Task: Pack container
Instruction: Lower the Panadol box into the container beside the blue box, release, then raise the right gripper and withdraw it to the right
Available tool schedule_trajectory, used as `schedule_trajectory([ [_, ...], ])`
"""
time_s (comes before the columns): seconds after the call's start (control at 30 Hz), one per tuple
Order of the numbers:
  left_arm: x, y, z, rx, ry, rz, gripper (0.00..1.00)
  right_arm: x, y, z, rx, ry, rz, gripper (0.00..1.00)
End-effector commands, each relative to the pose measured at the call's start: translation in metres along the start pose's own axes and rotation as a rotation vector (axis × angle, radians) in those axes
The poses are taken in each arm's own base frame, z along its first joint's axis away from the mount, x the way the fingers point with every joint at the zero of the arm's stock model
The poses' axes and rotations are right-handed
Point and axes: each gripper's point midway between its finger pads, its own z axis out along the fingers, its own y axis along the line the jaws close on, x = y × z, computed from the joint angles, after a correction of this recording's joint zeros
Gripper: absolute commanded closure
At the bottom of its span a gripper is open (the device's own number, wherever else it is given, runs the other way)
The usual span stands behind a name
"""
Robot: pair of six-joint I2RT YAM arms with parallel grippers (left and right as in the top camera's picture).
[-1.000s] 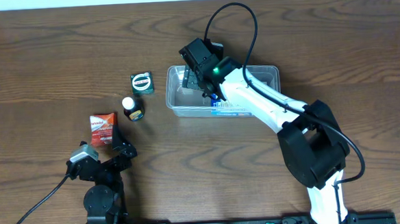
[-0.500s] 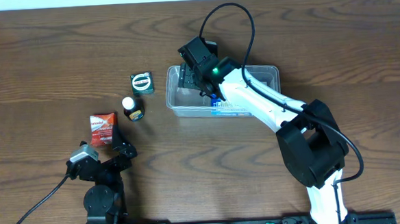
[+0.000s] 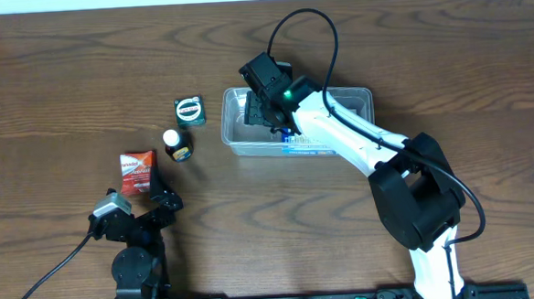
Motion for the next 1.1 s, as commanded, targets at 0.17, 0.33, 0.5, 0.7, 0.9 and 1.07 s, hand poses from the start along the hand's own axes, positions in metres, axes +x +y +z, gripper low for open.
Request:
schedule_trajectory([
  [0.17,0.014,0.008,0.001,-0.029,0.036,0.032,0.02,0.01,-0.018,0.005,0.062,0.05,-0.002,0.38],
  [0.33,0.014,0.008,0.001,-0.029,0.036,0.032,0.02,0.012,-0.027,0.004,0.087,0.069,0.001,0.38],
  [0.5,0.014,0.008,0.001,-0.029,0.036,0.032,0.02,0.013,-0.032,0.002,0.099,0.079,-0.012,0.38],
  [0.7,0.014,0.008,0.001,-0.029,0.036,0.032,0.02,0.013,-0.04,0.002,0.119,0.093,-0.021,0.38],
  [0.9,0.014,0.008,0.001,-0.029,0.036,0.032,0.02,0.013,-0.04,0.001,0.118,0.096,-0.06,0.38],
  [1.07,0.014,0.008,0.001,-0.029,0.036,0.032,0.02,0.007,-0.036,-0.015,0.098,0.077,-0.1,0.35],
])
